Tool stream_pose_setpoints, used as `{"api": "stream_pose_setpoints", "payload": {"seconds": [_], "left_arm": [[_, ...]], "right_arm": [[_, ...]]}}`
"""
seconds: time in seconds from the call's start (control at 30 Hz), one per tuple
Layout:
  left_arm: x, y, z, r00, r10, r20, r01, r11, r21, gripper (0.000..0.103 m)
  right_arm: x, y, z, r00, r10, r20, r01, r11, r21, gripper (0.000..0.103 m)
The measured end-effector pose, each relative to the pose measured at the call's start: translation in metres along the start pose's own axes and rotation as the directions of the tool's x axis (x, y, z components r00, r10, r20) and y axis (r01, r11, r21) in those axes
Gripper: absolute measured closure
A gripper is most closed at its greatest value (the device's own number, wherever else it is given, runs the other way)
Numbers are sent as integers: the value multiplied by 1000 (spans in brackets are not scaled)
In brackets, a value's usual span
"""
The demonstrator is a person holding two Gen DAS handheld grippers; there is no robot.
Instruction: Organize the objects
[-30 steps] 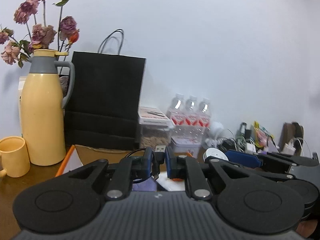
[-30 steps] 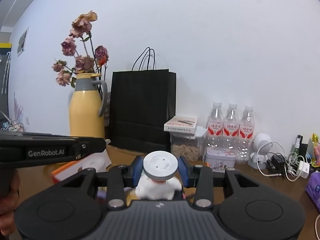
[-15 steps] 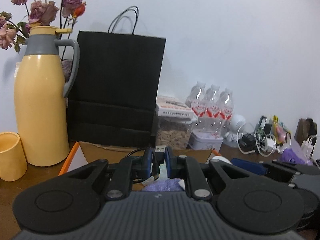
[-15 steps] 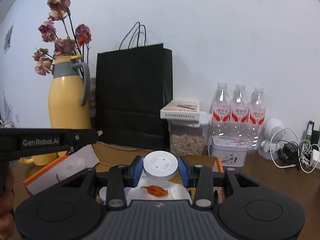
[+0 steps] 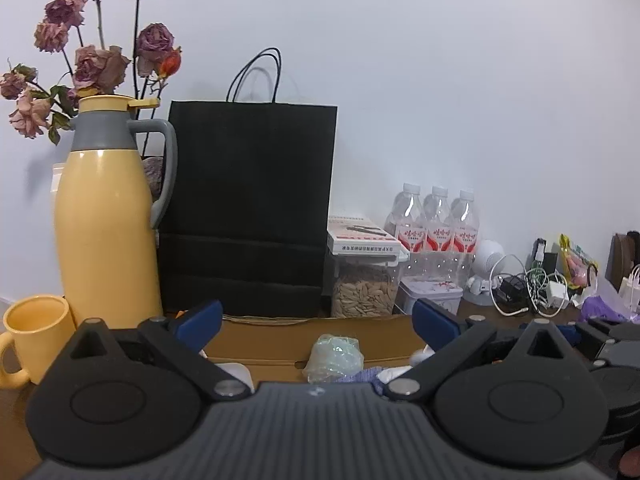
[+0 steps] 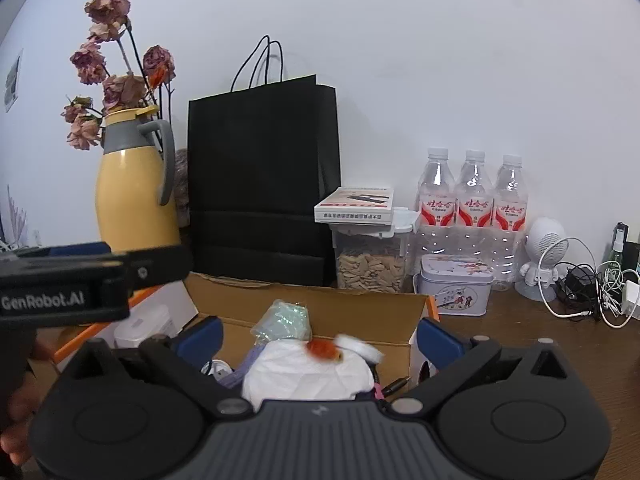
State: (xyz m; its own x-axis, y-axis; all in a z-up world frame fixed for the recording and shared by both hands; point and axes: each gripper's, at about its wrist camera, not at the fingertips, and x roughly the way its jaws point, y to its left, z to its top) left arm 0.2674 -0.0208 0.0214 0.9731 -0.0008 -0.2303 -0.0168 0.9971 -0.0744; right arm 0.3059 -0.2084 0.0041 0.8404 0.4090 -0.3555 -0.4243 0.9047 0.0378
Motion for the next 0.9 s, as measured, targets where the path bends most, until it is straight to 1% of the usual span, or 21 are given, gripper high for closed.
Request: {"api": "stream_pose_setpoints", "payload": {"seconds": [0.13,0.4,0.57,0.7,0.8,0.9], "left_arm": [[-9,1,3,1000,19,12,-19,1000,-7,0],[-32,10,2,1000,26,-17,-26,999,-37,0],[-59,18,1,999,14,-44,-16,998,-57,0],[-85,24,0,998,26,-62,-30,998,-59,0],[-101,30,-4,995,33,-98,-40,997,-68,0],[-118,32,-7,991,46,-129,-53,997,-57,0]], "right_arm": [[-4,2,2,1000,-2,6,2,1000,-2,0],[-30,6,6,999,-14,47,14,1000,-6,0],[-58,10,4,999,-21,47,20,1000,15,0],[-85,14,2,999,-23,46,22,999,23,0],[-104,19,-1,999,-17,42,16,999,30,0],[-121,24,-6,999,-21,30,20,999,27,0]]}}
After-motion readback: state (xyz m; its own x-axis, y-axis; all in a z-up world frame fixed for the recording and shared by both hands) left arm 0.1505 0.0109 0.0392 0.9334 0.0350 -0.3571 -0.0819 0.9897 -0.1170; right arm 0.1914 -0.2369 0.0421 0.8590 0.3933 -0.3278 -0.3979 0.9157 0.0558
